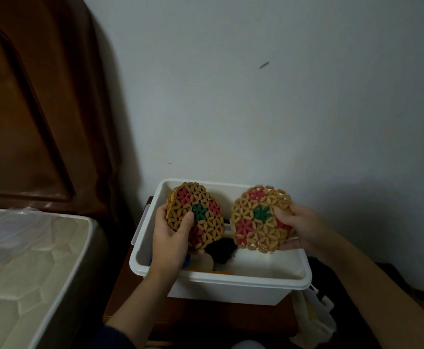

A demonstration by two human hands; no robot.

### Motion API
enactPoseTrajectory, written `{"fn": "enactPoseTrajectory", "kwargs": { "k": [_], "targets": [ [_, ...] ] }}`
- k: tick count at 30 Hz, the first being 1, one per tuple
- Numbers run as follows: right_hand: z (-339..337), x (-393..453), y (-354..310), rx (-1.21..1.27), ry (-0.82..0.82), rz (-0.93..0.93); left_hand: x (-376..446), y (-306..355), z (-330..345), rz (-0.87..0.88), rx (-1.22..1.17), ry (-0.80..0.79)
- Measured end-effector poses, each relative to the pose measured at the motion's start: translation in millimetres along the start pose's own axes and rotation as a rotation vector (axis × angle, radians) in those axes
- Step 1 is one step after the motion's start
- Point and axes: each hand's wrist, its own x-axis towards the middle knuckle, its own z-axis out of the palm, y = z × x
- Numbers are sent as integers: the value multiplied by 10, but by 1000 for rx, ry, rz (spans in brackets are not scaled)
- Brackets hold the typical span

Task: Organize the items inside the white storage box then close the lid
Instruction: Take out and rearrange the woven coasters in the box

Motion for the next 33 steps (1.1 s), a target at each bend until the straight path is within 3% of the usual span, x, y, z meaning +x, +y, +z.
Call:
{"fn": "enactPoseTrajectory", "kwargs": {
  "k": [4,9,15,26,33],
  "targets": [
    [222,-108,268,545,-186,-148,-78,66,-33,-36,-90,-22],
    [747,-53,477,740,-266,-120,-135,119,-98,-146,-96,-195],
    [914,-18,495,636,-297,-101,-95,97,-114,-205,-123,-229],
    [937,-45,491,467,-245,-97,-20,-11,-117,-71,-16,-213],
    [958,-21,524,461,-238,-136,-42,33,-97,-83,-20,-204]
  ]
}}
